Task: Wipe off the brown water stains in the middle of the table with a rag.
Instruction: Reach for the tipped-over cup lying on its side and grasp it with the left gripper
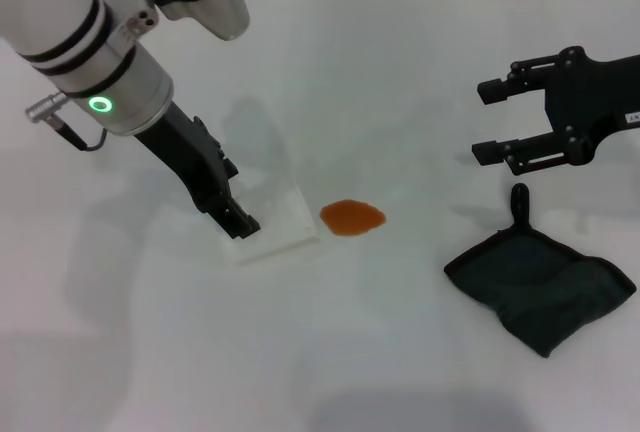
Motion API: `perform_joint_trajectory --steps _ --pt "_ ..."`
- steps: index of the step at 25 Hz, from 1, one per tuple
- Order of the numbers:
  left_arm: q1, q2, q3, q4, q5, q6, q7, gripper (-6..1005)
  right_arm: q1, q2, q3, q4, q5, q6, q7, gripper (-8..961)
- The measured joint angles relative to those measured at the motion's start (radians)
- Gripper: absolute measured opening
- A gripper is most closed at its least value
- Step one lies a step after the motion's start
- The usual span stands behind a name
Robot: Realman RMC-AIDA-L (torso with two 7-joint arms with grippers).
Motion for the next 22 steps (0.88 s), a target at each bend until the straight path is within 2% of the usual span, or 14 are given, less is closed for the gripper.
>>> perform_joint_trajectory --steps 9,22 --pt "0.002 -0.005 0.100 -0.027 -0.052 -0.063 -0.008 879 0.007 0.001 0.000 -0.001 -0.003 0.001 0.000 715" --pt "0.012 -0.004 0.179 -0.090 -0.114 -0.174 -0.001 876 0.008 0.002 -0.015 -0.002 -0.005 -0.003 0.000 714"
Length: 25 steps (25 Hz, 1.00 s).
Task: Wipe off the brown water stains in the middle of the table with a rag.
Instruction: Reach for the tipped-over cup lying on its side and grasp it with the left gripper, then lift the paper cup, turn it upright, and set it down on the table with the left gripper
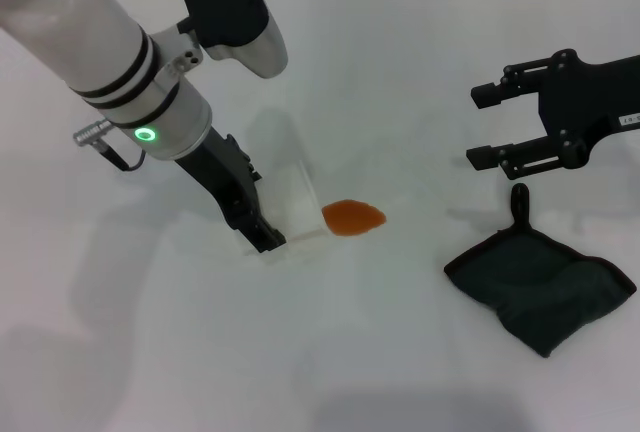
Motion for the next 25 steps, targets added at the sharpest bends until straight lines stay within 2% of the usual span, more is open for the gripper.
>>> perform_joint_trajectory --steps 19,22,25 --pt "0.048 0.000 0.021 0.002 -0.044 -0.030 0.037 827 0.002 0.003 -0.002 0.000 0.000 -0.002 0.000 713" --pt "0.086 -0.001 0.024 0.043 -0.071 -0.029 0.055 739 0.002 0.004 -0.002 0.000 0.000 -0.004 0.000 713" --pt "0.171 0.001 0.021 0.154 -0.152 -0.038 0.080 669 0.003 0.005 -0.002 0.000 0.000 -0.005 0.001 712"
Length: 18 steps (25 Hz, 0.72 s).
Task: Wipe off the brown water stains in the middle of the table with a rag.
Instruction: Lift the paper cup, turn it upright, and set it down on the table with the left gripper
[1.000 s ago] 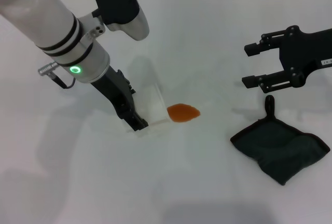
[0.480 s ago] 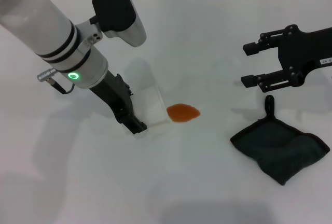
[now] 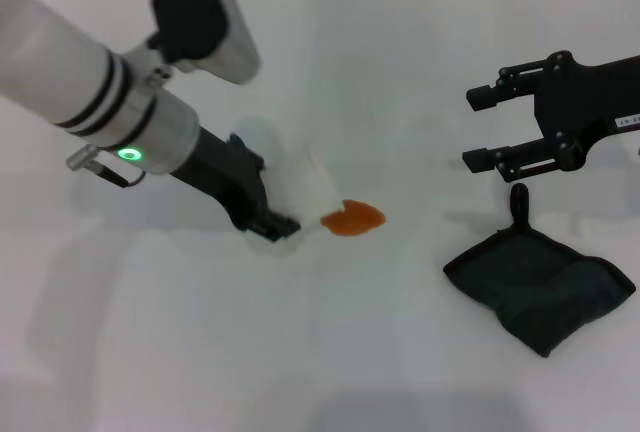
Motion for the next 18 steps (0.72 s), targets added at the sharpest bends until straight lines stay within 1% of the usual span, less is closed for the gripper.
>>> perform_joint_trajectory --steps 2,4,6,8,10,12,14,15,18 --pt "0.070 0.003 -0.015 0.071 -0.061 -0.026 0.031 646 0.000 0.000 0.000 0.000 0.000 -0.001 0.001 712" --pt "0.127 0.004 -0.039 0.106 -0.131 -0.057 0.084 624 0.000 0.000 0.000 0.000 0.001 -0.001 0.002 712" --pt "0.187 0.005 -0.082 0.115 -0.230 -0.092 0.180 610 0.001 0.000 0.000 -0.001 0.002 -0.002 0.004 712" --pt "0.224 0.005 -0.117 0.096 -0.329 -0.116 0.273 597 0.001 0.003 0.000 -0.007 0.002 -0.003 0.005 712" --pt "0.250 0.005 -0.157 0.023 -0.488 -0.135 0.408 583 0.002 0.008 0.000 -0.014 0.002 -0.003 0.006 712" --pt "0.254 0.006 -0.175 -0.053 -0.608 -0.137 0.531 574 0.002 0.012 0.000 -0.017 0.001 -0.003 0.007 712" --pt "0.252 0.006 -0.186 -0.162 -0.720 -0.140 0.689 565 0.002 0.017 0.000 -0.021 0.001 -0.004 0.007 712" --pt "0.247 0.006 -0.189 -0.217 -0.769 -0.144 0.757 560 0.002 0.019 0.000 -0.022 0.001 -0.004 0.007 712" --pt "0.229 0.007 -0.190 -0.336 -0.847 -0.171 0.875 546 0.003 0.024 -0.007 -0.024 0.002 -0.005 0.007 712"
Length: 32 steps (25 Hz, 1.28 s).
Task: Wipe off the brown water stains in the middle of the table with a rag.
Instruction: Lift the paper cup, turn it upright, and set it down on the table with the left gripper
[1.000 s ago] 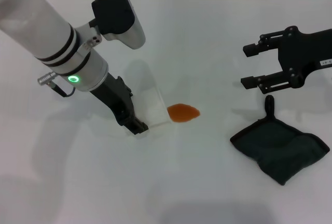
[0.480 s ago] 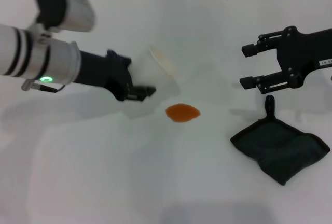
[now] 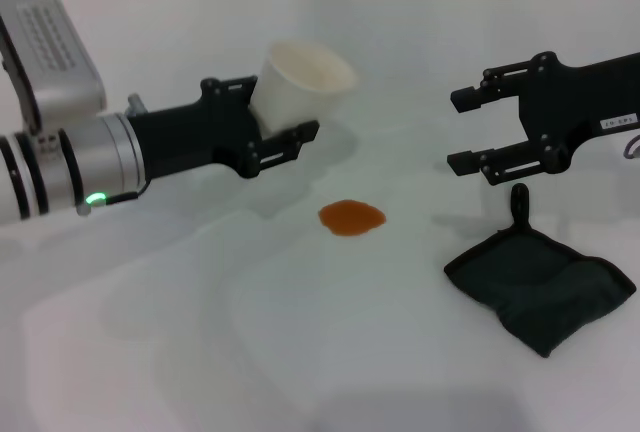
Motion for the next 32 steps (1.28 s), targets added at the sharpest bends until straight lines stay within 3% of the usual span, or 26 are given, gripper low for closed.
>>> perform_joint_trajectory --steps 8,16,32 --pt "-0.017 -0.006 -0.001 -0.221 -0.148 -0.119 0.246 587 -0.012 0.001 -0.003 -0.003 0.005 0.000 0.001 711" --pt "-0.030 -0.007 0.006 -0.302 -0.179 -0.156 0.265 653 -0.014 0.001 -0.003 -0.003 0.007 0.000 0.001 711" --pt "-0.014 -0.009 0.003 -0.359 -0.184 -0.196 0.280 654 -0.016 0.004 -0.002 0.007 0.007 0.002 0.001 710"
